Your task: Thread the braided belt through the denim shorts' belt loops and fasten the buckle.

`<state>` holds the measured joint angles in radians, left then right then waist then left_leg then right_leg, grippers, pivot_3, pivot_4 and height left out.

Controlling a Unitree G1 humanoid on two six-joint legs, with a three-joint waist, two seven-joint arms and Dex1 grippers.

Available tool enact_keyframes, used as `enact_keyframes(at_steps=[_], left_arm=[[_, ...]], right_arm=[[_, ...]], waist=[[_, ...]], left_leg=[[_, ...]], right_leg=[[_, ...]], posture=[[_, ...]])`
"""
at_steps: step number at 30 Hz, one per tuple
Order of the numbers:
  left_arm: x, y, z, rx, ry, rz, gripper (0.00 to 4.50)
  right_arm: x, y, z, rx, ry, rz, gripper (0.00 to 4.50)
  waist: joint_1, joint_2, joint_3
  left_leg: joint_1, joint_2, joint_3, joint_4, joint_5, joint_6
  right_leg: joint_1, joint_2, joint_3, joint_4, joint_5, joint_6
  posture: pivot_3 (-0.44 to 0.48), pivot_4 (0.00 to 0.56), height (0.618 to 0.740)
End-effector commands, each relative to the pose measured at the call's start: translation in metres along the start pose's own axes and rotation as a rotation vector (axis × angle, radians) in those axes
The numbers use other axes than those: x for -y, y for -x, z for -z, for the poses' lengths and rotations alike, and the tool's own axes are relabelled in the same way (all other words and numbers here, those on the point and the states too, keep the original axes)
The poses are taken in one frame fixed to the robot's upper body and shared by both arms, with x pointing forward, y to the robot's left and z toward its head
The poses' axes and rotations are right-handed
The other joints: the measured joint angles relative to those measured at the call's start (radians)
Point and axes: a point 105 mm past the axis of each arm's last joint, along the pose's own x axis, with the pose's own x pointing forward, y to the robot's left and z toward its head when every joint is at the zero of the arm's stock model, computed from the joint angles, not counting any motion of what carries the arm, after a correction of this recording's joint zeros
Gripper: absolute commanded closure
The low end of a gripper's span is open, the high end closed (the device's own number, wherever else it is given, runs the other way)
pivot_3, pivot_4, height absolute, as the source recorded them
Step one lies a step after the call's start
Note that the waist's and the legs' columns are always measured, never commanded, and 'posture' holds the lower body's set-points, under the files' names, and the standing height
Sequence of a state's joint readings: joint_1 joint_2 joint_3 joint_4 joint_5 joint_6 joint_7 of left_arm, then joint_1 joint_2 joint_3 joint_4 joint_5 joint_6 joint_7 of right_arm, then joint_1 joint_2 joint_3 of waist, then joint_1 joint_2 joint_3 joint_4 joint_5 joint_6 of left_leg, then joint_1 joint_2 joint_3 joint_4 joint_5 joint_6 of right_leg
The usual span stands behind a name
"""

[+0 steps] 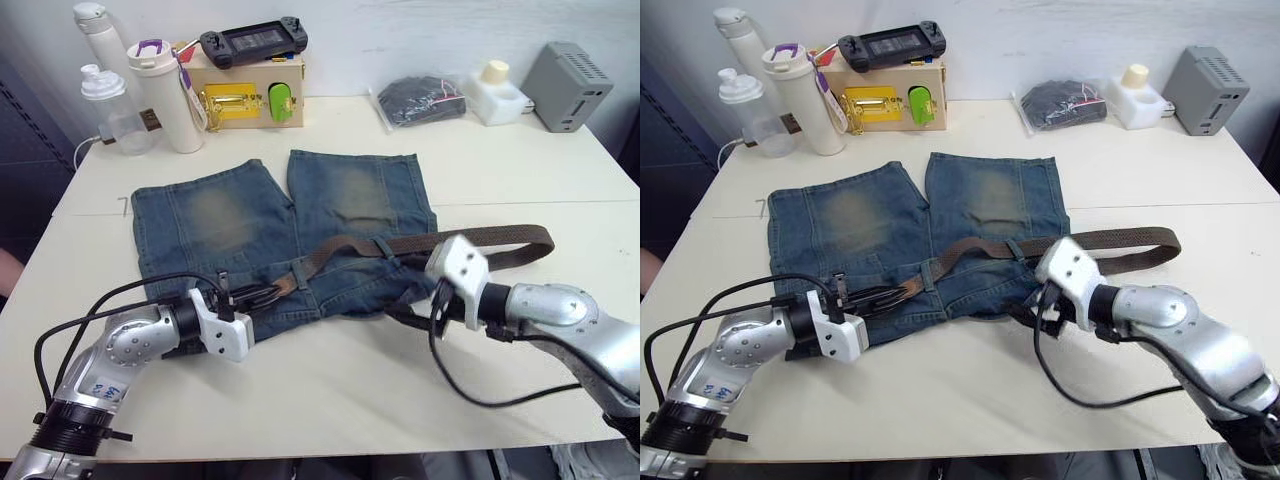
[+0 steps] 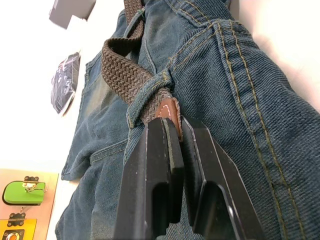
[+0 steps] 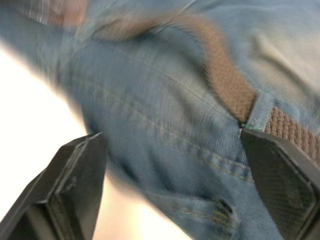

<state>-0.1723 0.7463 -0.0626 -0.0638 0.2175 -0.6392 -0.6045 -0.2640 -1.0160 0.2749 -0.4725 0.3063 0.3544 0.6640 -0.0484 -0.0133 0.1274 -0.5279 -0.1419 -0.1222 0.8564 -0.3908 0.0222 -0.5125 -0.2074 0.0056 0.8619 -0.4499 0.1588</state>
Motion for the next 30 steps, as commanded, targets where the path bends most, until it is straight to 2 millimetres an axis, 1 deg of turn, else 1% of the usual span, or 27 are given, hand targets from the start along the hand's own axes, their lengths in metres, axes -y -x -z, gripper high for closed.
enact_keyframes(at_steps=[1, 2, 4, 6, 9, 10, 11, 13, 14, 15, 18, 20, 21, 23, 25, 27, 30], left_arm=[[-0.001, -0.003, -0.003, 0.014, -0.006, -0.003, 4.5], [-0.001, -0.003, -0.003, 0.014, -0.006, -0.003, 4.5], [-0.002, -0.002, -0.003, 0.011, -0.009, -0.007, 4.5], [-0.002, -0.001, -0.003, 0.009, -0.008, -0.009, 4.5], [-0.001, -0.001, -0.003, 0.005, -0.008, -0.008, 4.5], [-0.001, 0.0, -0.003, 0.005, -0.009, -0.008, 4.5], [-0.001, 0.0, -0.003, 0.004, -0.008, -0.01, 4.5], [-0.001, 0.0, -0.003, 0.003, -0.009, -0.011, 4.5], [-0.001, 0.0, -0.003, 0.003, -0.009, -0.011, 4.5], [0.0, 0.0, -0.003, 0.003, -0.009, -0.011, 4.5], [0.0, 0.001, -0.004, 0.004, -0.008, -0.012, 4.5], [0.001, 0.001, -0.006, 0.005, -0.006, -0.012, 4.5], [0.001, 0.001, -0.006, 0.006, -0.005, -0.012, 4.5], [0.002, 0.001, -0.006, 0.007, -0.004, -0.012, 4.5], [0.002, 0.0, -0.007, 0.008, -0.002, -0.013, 4.5], [0.002, 0.0, -0.007, 0.01, -0.002, -0.012, 4.5], [0.002, -0.001, -0.008, 0.014, -0.003, -0.012, 4.5]], right_arm=[[-0.004, -0.01, 0.005, -0.01, 0.362, -0.015, 0.05], [-0.004, -0.012, 0.007, -0.011, 0.391, -0.017, 0.05], [0.003, -0.017, 0.021, -0.076, 0.411, 0.025, 0.05], [0.006, -0.019, 0.032, -0.115, 0.409, 0.033, 0.56], [0.015, -0.016, 0.046, -0.17, 0.317, 0.074, 1.65], [0.018, -0.013, 0.054, -0.202, 0.294, 0.086, 2.19], [0.022, -0.009, 0.061, -0.229, 0.28, 0.097, 2.6], [0.033, 0.002, 0.072, -0.272, 0.253, 0.135, 3.59], [0.041, 0.01, 0.077, -0.297, 0.257, 0.16, 3.91], [0.051, 0.019, 0.083, -0.325, 0.265, 0.189, 4.46], [0.074, 0.05, 0.101, -0.409, 0.324, 0.236, 4.46], [0.087, 0.069, 0.106, -0.435, 0.359, 0.261, 4.46], [0.091, 0.075, 0.107, -0.434, 0.367, 0.268, 4.46], [0.096, 0.082, 0.108, -0.434, 0.387, 0.278, 4.46], [0.1, 0.088, 0.112, -0.45, 0.41, 0.283, 4.46], [0.102, 0.094, 0.117, -0.473, 0.436, 0.272, 4.46], [0.098, 0.09, 0.114, -0.425, 0.422, 0.267, 4.46]], waist=[[0.002, 0.0, 0.0], [0.002, 0.0, 0.0], [0.003, -0.002, -0.001], [0.008, -0.005, -0.003], [0.02, -0.007, -0.004], [0.022, -0.007, -0.004], [0.024, -0.007, -0.004], [0.033, -0.007, -0.004], [0.04, -0.007, -0.004], [0.047, -0.007, -0.004], [0.071, -0.006, -0.004], [0.082, -0.005, -0.003], [0.088, -0.004, -0.002], [0.093, -0.003, -0.002], [0.086, -0.003, -0.002], [0.075, -0.002, -0.003], [0.069, -0.002, -0.003]], left_leg=[[0.0, 0.0, 0.0, 0.0, 0.0, 0.0], [-0.001, -0.001, 0.001, 0.001, 0.0, 0.0], [-0.001, 0.0, 0.002, 0.001, 0.0, 0.0], [-0.001, 0.0, 0.002, 0.002, 0.0, 0.0], [-0.001, 0.0, 0.002, 0.004, 0.0, 0.0], [-0.001, 0.0, 0.002, 0.005, 0.0, 0.0], [-0.001, 0.0, 0.002, 0.005, 0.0, 0.0], [-0.002, -0.002, 0.001, 0.008, 0.0, 0.0], [-0.002, -0.002, 0.0, 0.009, 0.0, 0.0], [-0.003, -0.002, 0.0, 0.012, -0.001, 0.001], [-0.004, -0.006, -0.003, 0.017, -0.002, 0.003], [-0.005, -0.008, -0.003, 0.019, -0.002, 0.004], [-0.006, -0.011, -0.003, 0.02, -0.002, 0.005], [-0.009, -0.015, -0.002, 0.022, -0.002, 0.007], [-0.019, -0.016, -0.002, 0.027, -0.001, 0.008], [-0.02, -0.015, -0.001, 0.028, -0.001, 0.008], [-0.022, -0.015, 0.0, 0.028, -0.001, 0.008]], right_leg=[[0.0, -0.001, 0.0, 0.0, 0.0, 0.0], [-0.001, -0.001, 0.0, 0.0, 0.0, 0.0], [-0.001, -0.002, -0.001, 0.001, 0.0, 0.0], [-0.001, -0.002, -0.001, 0.001, 0.0, 0.0], [-0.001, -0.001, -0.001, 0.002, 0.0, 0.0], [-0.001, -0.001, -0.001, 0.002, 0.0, 0.0], [-0.001, -0.001, -0.001, 0.003, 0.0, 0.0], [0.0, -0.001, 0.0, 0.003, 0.0, 0.0], [0.0, -0.001, 0.0, 0.004, 0.0, 0.0], [-0.001, -0.001, 0.0, 0.005, 0.0, 0.0], [-0.004, -0.001, 0.001, 0.008, 0.0, 0.0], [-0.004, -0.002, 0.001, 0.009, 0.0, 0.0], [-0.004, -0.002, 0.001, 0.011, 0.0, 0.0], [-0.005, -0.006, 0.001, 0.015, 0.0, 0.0], [-0.012, -0.009, 0.001, 0.02, 0.0, 0.0], [-0.014, -0.011, 0.001, 0.022, 0.0, 0.0], [-0.018, -0.012, 0.001, 0.025, 0.0, 0.0]], posture=[[0.0, 0.15, 0.645], [0.0, 0.15, 0.645], [0.0, 0.15, 0.645], [0.0, 0.15, 0.645], [0.0, 0.15, 0.645], [0.0, 0.15, 0.645], [0.0, 0.15, 0.645], [0.0, 0.15, 0.645], [0.0, 0.15, 0.645], [0.0, 0.15, 0.645], [0.0, 0.15, 0.645], [0.0, 0.15, 0.645], [0.0, 0.15, 0.645], [0.0, 0.15, 0.645], [0.0, 0.15, 0.645], [0.0, 0.15, 0.645], [0.0, 0.15, 0.645]])
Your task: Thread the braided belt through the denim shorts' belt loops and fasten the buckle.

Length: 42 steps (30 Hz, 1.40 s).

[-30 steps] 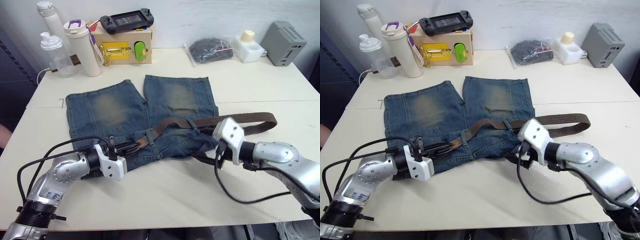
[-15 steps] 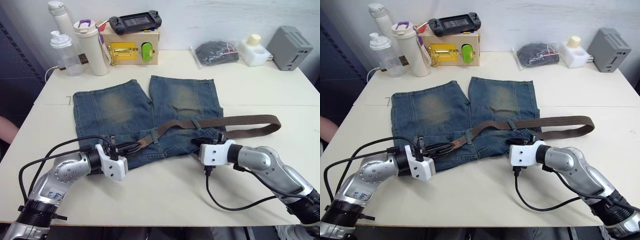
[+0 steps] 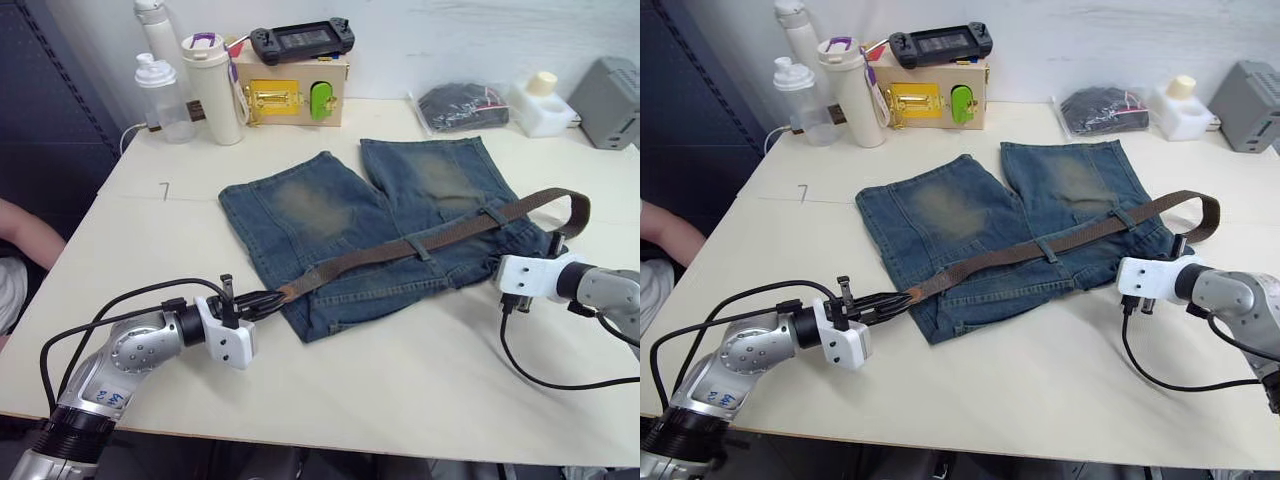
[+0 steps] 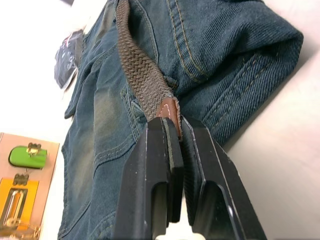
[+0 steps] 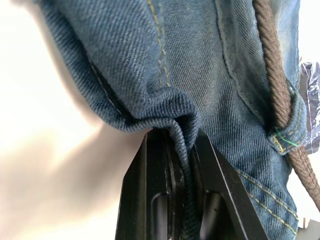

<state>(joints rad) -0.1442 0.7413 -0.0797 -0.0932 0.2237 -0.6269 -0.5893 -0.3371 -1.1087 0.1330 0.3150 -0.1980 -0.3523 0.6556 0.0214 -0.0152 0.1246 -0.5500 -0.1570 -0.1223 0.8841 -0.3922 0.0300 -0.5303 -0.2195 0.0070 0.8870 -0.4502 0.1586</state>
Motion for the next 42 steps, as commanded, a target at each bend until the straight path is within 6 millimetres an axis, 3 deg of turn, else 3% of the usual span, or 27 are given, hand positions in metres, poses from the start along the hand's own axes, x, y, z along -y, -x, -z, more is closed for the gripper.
enact_keyframes(at_steps=[1, 6, 7, 9, 11, 15, 16, 18, 20, 26, 32, 36, 41, 42], left_arm=[[-0.005, 0.001, -0.002, 0.005, -0.018, -0.017, 4.5], [-0.009, 0.001, -0.005, 0.022, -0.027, -0.034, 4.5], [-0.01, 0.001, -0.006, 0.027, -0.033, -0.039, 4.5], [-0.012, 0.002, -0.007, 0.034, -0.047, -0.053, 4.5], [-0.016, 0.003, -0.009, 0.046, -0.059, -0.078, 4.5], [-0.022, 0.004, -0.013, 0.076, -0.086, -0.123, 4.5], [-0.023, 0.004, -0.014, 0.079, -0.09, -0.13, 4.5], [-0.031, 0.003, -0.019, 0.099, -0.134, -0.176, 4.5], [-0.035, 0.003, -0.022, 0.113, -0.197, -0.196, 4.5], [-0.036, 0.0, -0.024, 0.139, -0.256, -0.191, 4.5], [-0.035, 0.0, -0.026, 0.145, -0.268, -0.185, 4.5], [-0.034, 0.001, -0.025, 0.142, -0.265, -0.181, 4.5], [-0.035, 0.002, -0.024, 0.13, -0.262, -0.177, 4.5], [-0.034, 0.002, -0.023, 0.129, -0.261, -0.174, 4.5]], right_arm=[[0.008, 0.008, 0.005, -0.005, -0.007, 0.028, 4.46], [0.007, 0.011, 0.002, 0.019, -0.146, 0.03, 4.46], [0.01, 0.014, 0.0, 0.035, -0.219, 0.042, 3.64], [0.022, 0.02, -0.004, 0.069, -0.322, 0.077, 2.95], [0.038, 0.032, -0.013, 0.127, -0.436, 0.098, 1.97], [0.054, 0.048, -0.046, 0.275, -0.629, 0.028, 0.08], [0.054, 0.05, -0.054, 0.3, -0.666, 0.003, 0.03], [0.034, 0.059, -0.109, 0.487, -0.802, -0.262, 0.03], [0.011, 0.064, -0.151, 0.595, -0.95, -0.505, 0.03], [-0.015, 0.038, -0.211, 0.7, -1.444, -0.811, 0.03], [-0.009, -0.003, -0.231, 0.702, -1.931, -0.799, 0.03], [0.003, -0.019, -0.241, 0.732, -2.099, -0.737, 0.03], [0.01, -0.024, -0.241, 0.726, -2.193, -0.68, 0.03], [0.01, -0.024, -0.241, 0.726, -2.204, -0.672, 0.26]], waist=[[-0.001, 0.0, 0.0], [0.001, 0.0, 0.0], [0.001, 0.0, 0.0], [0.0, 0.0, 0.0], [-0.002, 0.001, 0.0], [-0.004, 0.003, 0.001], [-0.004, 0.003, 0.001], [-0.005, 0.003, 0.001], [-0.006, 0.003, 0.001], [-0.005, 0.002, 0.002], [-0.005, 0.002, 0.002], [-0.024, 0.002, 0.002], [-0.035, 0.003, 0.001], [-0.04, 0.003, 0.001]], left_leg=[[0.0, 0.0, 0.0, 0.0, 0.0, 0.0], [-0.001, 0.0, -0.001, 0.001, 0.0, 0.0], [-0.001, 0.0, -0.001, 0.001, 0.0, 0.0], [-0.002, 0.0, -0.001, 0.001, 0.0, 0.0], [-0.002, 0.0, -0.001, 0.001, 0.0, 0.0], [-0.002, 0.002, -0.001, 0.001, 0.0, 0.0], [-0.002, 0.002, -0.001, 0.001, 0.0, 0.0], [-0.002, 0.003, -0.001, 0.0, 0.0, 0.0], [-0.002, 0.004, -0.001, 0.0, 0.0, 0.0], [0.003, 0.008, 0.0, 0.0, -0.001, 0.001], [0.003, 0.005, -0.001, 0.003, -0.001, 0.002], [0.004, 0.004, -0.003, 0.002, -0.001, 0.002], [0.006, 0.0, -0.007, -0.001, -0.001, 0.002], [0.006, 0.0, -0.008, -0.001, -0.001, 0.002]], right_leg=[[-0.001, 0.0, 0.0, 0.001, 0.0, 0.0], [-0.001, 0.0, 0.0, 0.001, 0.0, 0.0], [-0.001, 0.0, 0.0, 0.001, 0.0, 0.0], [-0.001, 0.0, 0.0, 0.001, 0.0, 0.0], [-0.001, 0.0, 0.0, 0.0, 0.0, 0.0], [-0.001, 0.001, -0.001, -0.002, 0.0, 0.0], [-0.001, 0.001, -0.001, -0.002, 0.0, 0.0], [0.0, 0.001, -0.002, -0.005, 0.0, 0.0], [0.001, 0.001, -0.002, -0.007, 0.0, 0.0], [0.014, 0.002, -0.007, -0.022, 0.0, 0.0], [0.014, 0.002, -0.002, -0.017, 0.0, 0.0], [0.014, 0.003, -0.002, -0.014, 0.0, 0.0], [0.013, 0.003, -0.001, -0.009, 0.0, 0.0], [0.013, 0.003, -0.001, -0.007, 0.0, 0.0]], posture=[[0.0, 0.15, 0.645], [0.0, 0.15, 0.645], [0.0, 0.15, 0.645], [0.0, 0.15, 0.645], [0.0, 0.15, 0.645], [0.0, 0.15, 0.645], [0.0, 0.15, 0.645], [0.0, 0.15, 0.645], [0.0, 0.15, 0.645], [0.0, 0.15, 0.645], [0.0, 0.15, 0.645], [0.0, 0.15, 0.645], [0.0, 0.15, 0.645], [0.0, 0.15, 0.645]])
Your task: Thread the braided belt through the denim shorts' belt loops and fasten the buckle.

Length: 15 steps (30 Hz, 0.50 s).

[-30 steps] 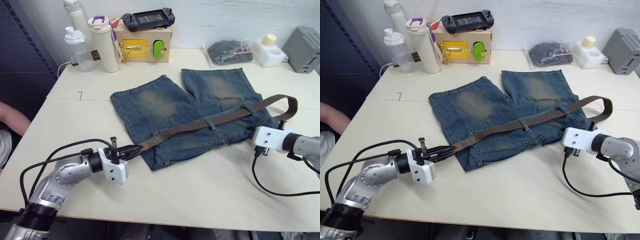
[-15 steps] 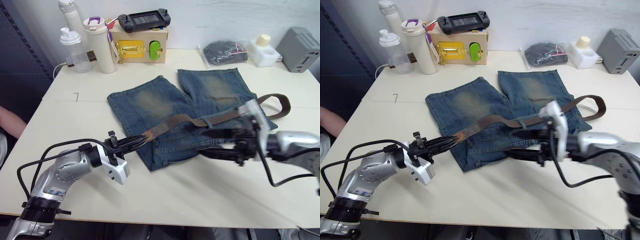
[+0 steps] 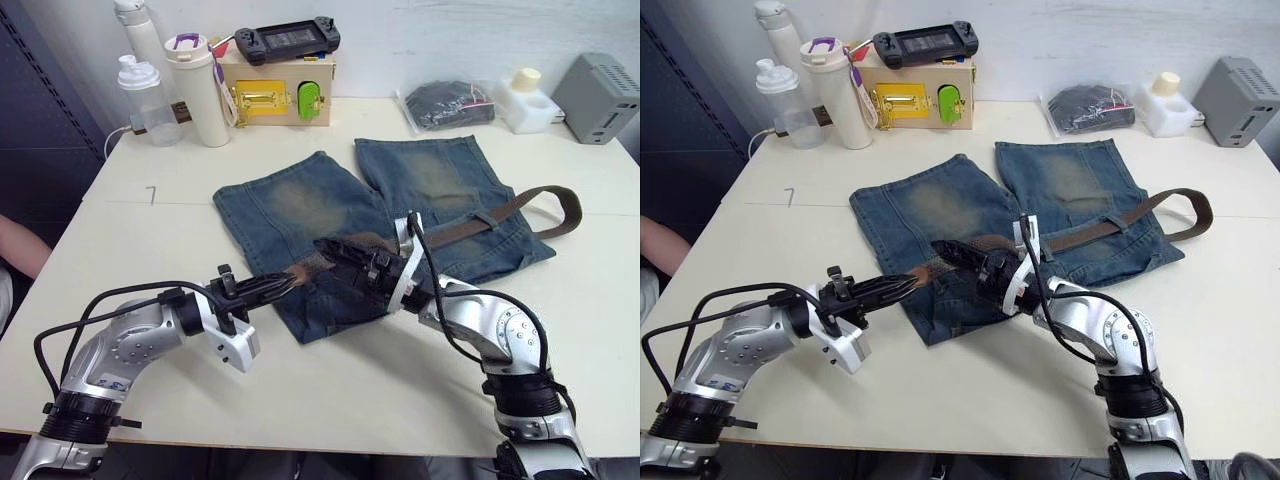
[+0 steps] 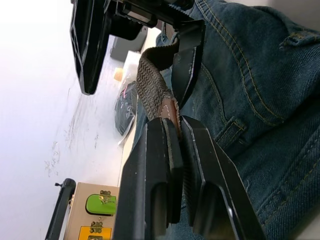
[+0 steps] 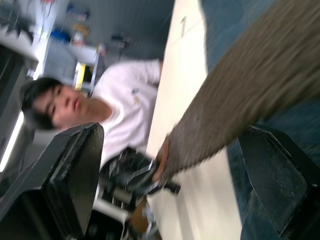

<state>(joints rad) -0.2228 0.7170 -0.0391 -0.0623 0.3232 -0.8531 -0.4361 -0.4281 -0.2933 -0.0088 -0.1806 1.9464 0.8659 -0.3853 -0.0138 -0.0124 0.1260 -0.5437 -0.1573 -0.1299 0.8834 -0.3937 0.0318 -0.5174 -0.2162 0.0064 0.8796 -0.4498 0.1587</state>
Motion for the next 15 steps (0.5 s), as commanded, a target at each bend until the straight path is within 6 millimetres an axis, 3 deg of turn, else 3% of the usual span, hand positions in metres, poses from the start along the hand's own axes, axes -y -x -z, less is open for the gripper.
enact_keyframes(at_steps=[1, 3, 9, 10, 14, 15], left_arm=[[-0.0054, 0.0021, -0.0013, 0.0, -0.019, -0.013, 4.5], [-0.0051, 0.0021, -0.0012, -0.001, -0.018, -0.011, 4.5], [-0.0026, 0.0022, -0.001, -0.004, -0.014, 0.004, 4.5], [-0.0012, 0.0026, -0.0003, -0.008, -0.01, 0.012, 4.5], [-0.0032, 0.0038, -0.0042, 0.016, 0.056, -0.002, 4.5], [-0.0039, 0.0045, -0.0021, 0.0, 0.099, -0.009, 3.66]], right_arm=[[-0.0097, 0.001, -0.0082, 0.046, -0.016, -0.021, 0.54], [-0.01, 0.0015, -0.0075, 0.05, -0.019, -0.02, 1.28], [-0.0061, 0.0031, -0.0083, 0.068, -0.036, 0.001, 4.26], [-0.0057, 0.0032, -0.0092, 0.071, -0.036, 0.005, 4.45], [-0.0058, 0.0031, -0.011, 0.079, -0.034, 0.012, 4.45], [-0.0065, 0.003, -0.0139, 0.095, -0.029, 0.01, 4.5]], waist=[[-0.011, 0.0, 0.0], [-0.018, 0.0, 0.0], [-0.028, 0.001, 0.0], [-0.031, 0.001, 0.0], [-0.037, 0.001, 0.0], [-0.039, 0.001, 0.0]], left_leg=[[0.0, 0.0, 0.0, 0.0, 0.0, 0.0], [0.0, -0.001, -0.002, 0.0, 0.0, 0.0], [0.0, -0.002, -0.003, -0.002, 0.0, 0.0], [0.0, -0.002, -0.003, -0.002, 0.0, 0.0], [0.0, -0.002, -0.004, -0.002, 0.0, 0.0], [0.0, -0.003, -0.004, -0.002, 0.0, 0.0]], right_leg=[[0.0, 0.0, 0.0, 0.001, 0.0, 0.0], [-0.001, 0.0, 0.001, 0.003, 0.0, 0.0], [-0.003, -0.001, 0.002, 0.006, 0.0, 0.0], [-0.003, -0.001, 0.002, 0.006, 0.0, 0.0], [-0.003, -0.001, 0.002, 0.007, 0.0, 0.0], [-0.003, -0.001, 0.002, 0.008, 0.0, 0.0]], posture=[[0.0, 0.15, 0.645], [0.0, 0.15, 0.645], [0.0, 0.15, 0.645], [0.0, 0.15, 0.645], [0.0, 0.15, 0.645], [0.0, 0.15, 0.645]])
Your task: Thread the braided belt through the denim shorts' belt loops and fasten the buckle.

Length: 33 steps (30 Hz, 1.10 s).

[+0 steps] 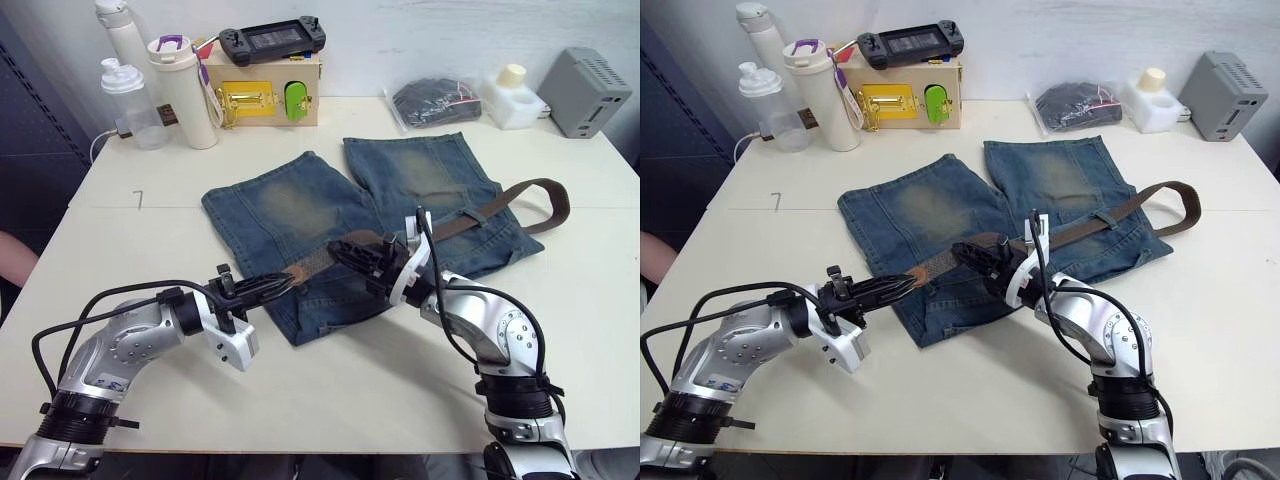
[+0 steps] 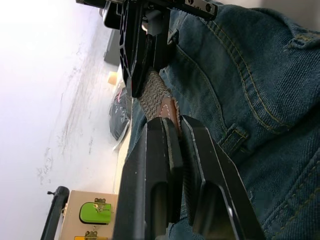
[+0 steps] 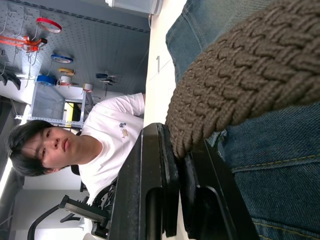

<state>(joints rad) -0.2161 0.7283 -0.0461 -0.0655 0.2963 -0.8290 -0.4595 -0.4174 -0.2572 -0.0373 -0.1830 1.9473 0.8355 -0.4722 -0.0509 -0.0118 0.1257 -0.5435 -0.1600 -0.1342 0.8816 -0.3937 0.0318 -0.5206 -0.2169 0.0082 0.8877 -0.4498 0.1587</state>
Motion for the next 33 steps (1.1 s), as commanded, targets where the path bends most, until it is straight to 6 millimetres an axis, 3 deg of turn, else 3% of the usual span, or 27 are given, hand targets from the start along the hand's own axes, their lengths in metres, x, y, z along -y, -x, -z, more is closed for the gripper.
enact_keyframes(at_steps=[1, 4, 5, 8, 11, 16, 27, 33], left_arm=[[-0.007, 0.004, -0.001, -0.006, 0.099, -0.035, 3.34], [-0.006, 0.01, 0.004, -0.052, 0.204, -0.05, 2.02], [-0.006, 0.014, 0.006, -0.072, 0.274, -0.067, 1.78], [-0.001, 0.028, 0.01, -0.118, 0.582, -0.098, 1.78], [0.008, 0.038, 0.003, -0.124, 0.825, -0.063, 1.78], [0.014, 0.049, -0.008, -0.099, 1.059, -0.025, 1.78], [0.016, 0.054, -0.004, -0.115, 1.101, -0.036, 1.78], [0.015, 0.052, -0.002, -0.116, 1.087, -0.049, 1.78]], right_arm=[[-0.014, 0.003, -0.012, 0.064, 0.015, -0.051, 4.5], [-0.008, 0.006, -0.031, 0.154, 0.05, -0.018, 4.5], [-0.004, 0.008, -0.039, 0.18, 0.06, -0.003, 4.5], [0.008, 0.012, -0.05, 0.21, 0.127, 0.06, 4.5], [0.021, 0.011, -0.047, 0.187, 0.165, 0.109, 4.5], [0.036, 0.008, -0.038, 0.15, 0.185, 0.152, 4.5], [0.03, -0.009, -0.017, 0.071, 0.262, 0.14, 4.5], [0.016, -0.014, -0.005, -0.002, 0.353, 0.114, 4.5]], waist=[[-0.004, 0.0, 0.0], [-0.006, 0.0, 0.0], [-0.007, 0.0, 0.0], [-0.009, 0.0, 0.0], [-0.009, 0.0, 0.0], [-0.008, 0.001, 0.0], [-0.009, 0.001, -0.001], [-0.008, 0.001, -0.001]], left_leg=[[0.0, 0.0, 0.0, 0.0, 0.0, 0.0], [0.0, 0.0, -0.001, -0.001, 0.0, 0.0], [0.0, 0.0, -0.001, -0.001, 0.0, 0.0], [0.0, -0.001, -0.001, -0.001, 0.0, 0.0], [0.0, -0.001, -0.002, -0.003, 0.0, 0.0], [0.0, 0.0, -0.003, -0.004, 0.001, -0.001], [0.0, 0.0, -0.002, -0.004, 0.0, -0.001], [0.0, 0.0, -0.002, -0.004, 0.0, -0.001]], right_leg=[[0.0, 0.0, 0.0, 0.001, 0.0, 0.0], [-0.001, 0.0, 0.0, 0.002, 0.0, 0.0], [-0.001, 0.0, 0.0, 0.002, 0.0, 0.0], [-0.002, 0.0, 0.0, 0.002, 0.0, 0.0], [-0.002, 0.0, 0.0, 0.002, 0.0, 0.0], [-0.002, 0.0, 0.001, 0.001, 0.0, 0.0], [-0.002, 0.0, 0.001, 0.002, 0.0, 0.0], [-0.002, 0.0, 0.001, 0.002, 0.0, 0.0]], posture=[[0.0, 0.15, 0.645], [0.0, 0.15, 0.645], [0.0, 0.15, 0.645], [0.0, 0.15, 0.645], [0.0, 0.15, 0.645], [0.0, 0.15, 0.645], [0.0, 0.15, 0.645], [0.0, 0.15, 0.645]])
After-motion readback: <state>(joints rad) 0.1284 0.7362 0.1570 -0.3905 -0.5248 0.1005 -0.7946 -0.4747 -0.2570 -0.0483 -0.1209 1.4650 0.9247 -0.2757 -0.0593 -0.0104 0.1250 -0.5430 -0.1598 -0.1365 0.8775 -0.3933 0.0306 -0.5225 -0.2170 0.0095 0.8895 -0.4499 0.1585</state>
